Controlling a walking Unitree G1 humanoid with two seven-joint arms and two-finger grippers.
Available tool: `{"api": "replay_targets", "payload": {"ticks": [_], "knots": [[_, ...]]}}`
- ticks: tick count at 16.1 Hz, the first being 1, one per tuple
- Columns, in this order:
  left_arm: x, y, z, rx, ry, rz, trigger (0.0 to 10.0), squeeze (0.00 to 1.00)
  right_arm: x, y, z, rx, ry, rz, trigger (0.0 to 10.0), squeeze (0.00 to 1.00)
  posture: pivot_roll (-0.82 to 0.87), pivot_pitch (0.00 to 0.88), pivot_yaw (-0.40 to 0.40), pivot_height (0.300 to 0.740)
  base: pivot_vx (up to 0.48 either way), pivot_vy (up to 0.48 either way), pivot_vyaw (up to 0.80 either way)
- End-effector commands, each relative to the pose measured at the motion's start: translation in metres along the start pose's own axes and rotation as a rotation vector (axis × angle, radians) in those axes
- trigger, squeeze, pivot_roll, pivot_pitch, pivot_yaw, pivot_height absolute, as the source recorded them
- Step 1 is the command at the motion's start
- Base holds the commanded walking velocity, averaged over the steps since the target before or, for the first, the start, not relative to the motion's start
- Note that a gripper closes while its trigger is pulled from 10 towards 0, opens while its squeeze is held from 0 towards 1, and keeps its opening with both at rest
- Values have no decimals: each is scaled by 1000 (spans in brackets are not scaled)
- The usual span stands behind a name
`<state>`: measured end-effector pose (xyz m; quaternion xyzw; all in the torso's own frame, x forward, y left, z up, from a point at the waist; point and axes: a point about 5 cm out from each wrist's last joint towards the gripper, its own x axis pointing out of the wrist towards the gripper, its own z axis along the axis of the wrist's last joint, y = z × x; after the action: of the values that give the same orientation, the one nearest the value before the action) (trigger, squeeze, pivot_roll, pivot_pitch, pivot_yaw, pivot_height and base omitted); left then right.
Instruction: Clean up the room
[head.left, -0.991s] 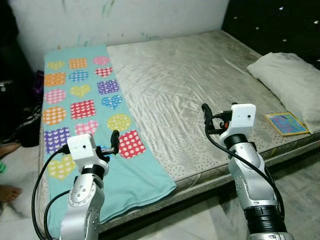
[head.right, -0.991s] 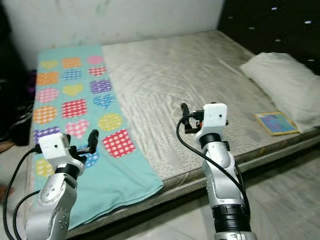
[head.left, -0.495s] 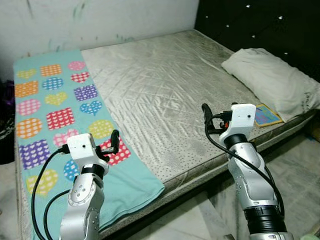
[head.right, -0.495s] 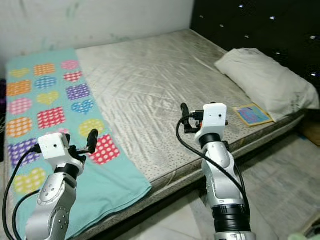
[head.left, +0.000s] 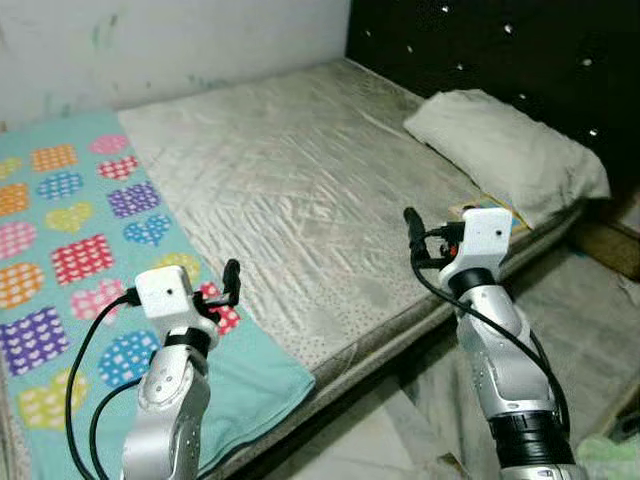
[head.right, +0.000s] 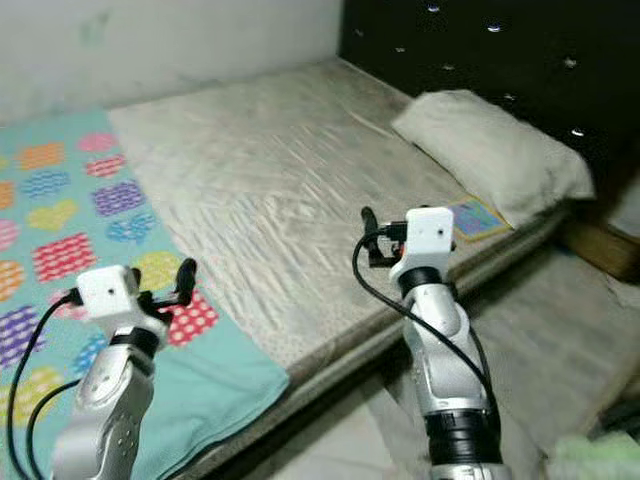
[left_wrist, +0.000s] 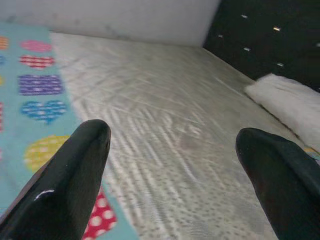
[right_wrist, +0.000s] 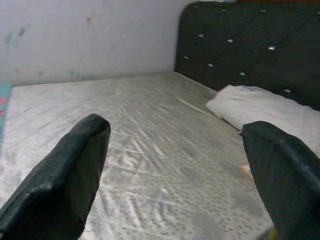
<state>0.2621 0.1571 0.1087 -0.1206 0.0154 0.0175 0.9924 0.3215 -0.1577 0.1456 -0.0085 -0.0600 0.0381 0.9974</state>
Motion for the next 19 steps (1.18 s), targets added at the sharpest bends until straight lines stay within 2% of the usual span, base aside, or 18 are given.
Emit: {"api": "replay_targets", "payload": {"ticks": [1, 11, 19], "knots": [[0, 0, 4, 3, -12, -11, 10000, 0, 0, 0, 1, 8, -4, 3, 10000, 0, -131, 56, 9, 740, 0, 0, -800], [-1, 0, 5, 7, -19, -24, 10000, 0, 0, 2, 0, 7, -8, 10, 10000, 0, -122, 58, 11, 740, 0, 0, -798], [-2, -2, 6, 0, -24, -30, 10000, 0, 2, 1, 2, -9, -20, 24, 10000, 0, -123, 56, 6, 740, 0, 0, -79]]}}
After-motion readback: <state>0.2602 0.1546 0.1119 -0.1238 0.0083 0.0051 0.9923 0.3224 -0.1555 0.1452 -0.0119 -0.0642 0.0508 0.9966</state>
